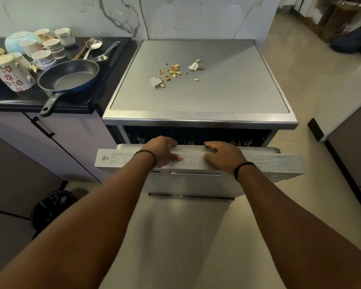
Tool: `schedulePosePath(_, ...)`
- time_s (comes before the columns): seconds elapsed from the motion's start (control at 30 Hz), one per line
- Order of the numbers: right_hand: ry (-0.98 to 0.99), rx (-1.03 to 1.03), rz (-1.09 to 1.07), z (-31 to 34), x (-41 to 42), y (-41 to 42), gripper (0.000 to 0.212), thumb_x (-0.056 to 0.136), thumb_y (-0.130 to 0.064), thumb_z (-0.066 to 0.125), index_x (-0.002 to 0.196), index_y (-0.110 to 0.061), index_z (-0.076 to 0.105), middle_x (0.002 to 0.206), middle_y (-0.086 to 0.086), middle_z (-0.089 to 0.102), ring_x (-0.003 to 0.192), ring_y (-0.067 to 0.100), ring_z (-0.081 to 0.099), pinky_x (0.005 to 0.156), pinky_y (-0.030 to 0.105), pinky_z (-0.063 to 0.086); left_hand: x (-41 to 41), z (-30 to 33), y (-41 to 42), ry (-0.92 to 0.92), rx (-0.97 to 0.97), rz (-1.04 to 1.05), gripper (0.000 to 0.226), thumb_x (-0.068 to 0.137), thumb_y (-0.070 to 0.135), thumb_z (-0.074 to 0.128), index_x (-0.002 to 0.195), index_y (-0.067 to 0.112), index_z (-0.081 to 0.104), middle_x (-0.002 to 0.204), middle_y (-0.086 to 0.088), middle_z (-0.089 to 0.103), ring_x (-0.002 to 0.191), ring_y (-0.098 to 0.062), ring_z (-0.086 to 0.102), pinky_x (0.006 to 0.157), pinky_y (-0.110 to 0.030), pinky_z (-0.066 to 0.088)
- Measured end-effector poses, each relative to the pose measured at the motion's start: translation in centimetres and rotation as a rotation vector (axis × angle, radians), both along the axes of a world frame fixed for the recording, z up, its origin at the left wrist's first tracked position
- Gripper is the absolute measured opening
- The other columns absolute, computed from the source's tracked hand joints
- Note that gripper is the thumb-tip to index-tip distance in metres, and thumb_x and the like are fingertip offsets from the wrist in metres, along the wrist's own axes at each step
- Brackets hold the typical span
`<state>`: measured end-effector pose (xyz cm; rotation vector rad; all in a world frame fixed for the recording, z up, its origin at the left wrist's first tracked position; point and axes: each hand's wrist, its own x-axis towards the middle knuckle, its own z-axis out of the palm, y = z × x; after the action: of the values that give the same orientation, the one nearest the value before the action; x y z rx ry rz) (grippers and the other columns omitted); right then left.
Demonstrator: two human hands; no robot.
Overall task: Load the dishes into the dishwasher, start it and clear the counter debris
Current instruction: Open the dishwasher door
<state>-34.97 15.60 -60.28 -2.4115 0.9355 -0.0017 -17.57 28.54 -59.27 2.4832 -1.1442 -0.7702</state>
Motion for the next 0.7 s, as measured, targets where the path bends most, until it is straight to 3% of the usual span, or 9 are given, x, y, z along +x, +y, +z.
schedulePosePath(0.1, 0.121, 0.127, 0.078, -0.4, -0.3, 0.1, 0.062, 0.079, -0.057, 0.067, 0.13, -0.023, 0.058, 0.127, 0.0, 0.062, 0.112, 0.017, 0.058, 0.096, 0.033, 0.047, 0.1, 0.1, 0.8, 0.063, 0.157, -0.15, 0.068, 0.072, 0.044, 0.079, 0.132, 0.023, 0.055, 0.127, -0.002, 0.06, 0.119, -0.023, 0.052, 0.106, -0.044, 0.041)
schedulePosePath(0.2, 0.162, 0.361, 0.111, -0.8, -1.4, 1.0, 0.051, 0.069, -0.054, 0.078, 0.11, -0.024, 0.07, 0.101, -0.006, 0.069, 0.09, 0.009, 0.062, 0.076, 0.023, 0.05, -0.9, -0.5, 2.2, 0.137, 0.298, -0.328, 0.06, 0.077, 0.039, 0.077, 0.131, 0.026, 0.056, 0.125, 0.0, 0.06, 0.12, -0.021, 0.05, 0.107, -0.042, 0.038)
schedulePosePath(0.4, 0.389, 0.386, 0.263, -3.6, -3.5, 5.2, 0.047, 0.066, -0.053, 0.079, 0.106, -0.027, 0.072, 0.098, -0.01, 0.069, 0.09, 0.009, 0.06, 0.076, 0.024, 0.049, -4.0, -2.8, 4.0, 0.093, 0.628, -0.593, 0.062, 0.079, 0.049, 0.072, 0.134, 0.028, 0.054, 0.129, 0.001, 0.057, 0.122, -0.021, 0.046, 0.103, -0.038, 0.035)
schedulePosePath(0.47, 0.441, 0.428, 0.278, -5.1, -4.3, 6.6, 0.05, 0.068, -0.05, 0.079, 0.111, -0.027, 0.07, 0.103, -0.01, 0.069, 0.092, 0.009, 0.06, 0.076, 0.022, 0.047, -5.1, -4.3, 5.0, 0.132, 0.685, -0.599, 0.058, 0.079, 0.049, 0.071, 0.131, 0.027, 0.057, 0.128, 0.002, 0.056, 0.121, -0.022, 0.047, 0.103, -0.04, 0.037)
schedulePosePath(0.57, 0.514, 0.463, 0.316, -7.3, -5.4, 8.6, 0.057, 0.067, -0.044, 0.082, 0.117, -0.022, 0.067, 0.114, -0.007, 0.067, 0.099, 0.011, 0.06, 0.087, 0.027, 0.049, -6.8, -6.8, 6.9, 0.22, 0.678, -0.538, 0.046, 0.075, 0.042, 0.077, 0.116, 0.029, 0.06, 0.124, 0.001, 0.057, 0.115, -0.021, 0.05, 0.099, -0.039, 0.041)
schedulePosePath(0.7, 0.591, 0.48, 0.356, -10.3, -7.0, 11.4, 0.047, 0.069, -0.039, 0.082, 0.111, -0.024, 0.068, 0.106, -0.006, 0.066, 0.096, 0.013, 0.06, 0.09, 0.032, 0.051, -9.6, -10.6, 9.5, 0.167, 0.693, -0.573, 0.071, 0.068, 0.038, 0.082, 0.131, 0.025, 0.052, 0.127, -0.001, 0.055, 0.12, -0.022, 0.047, 0.102, -0.041, 0.04)
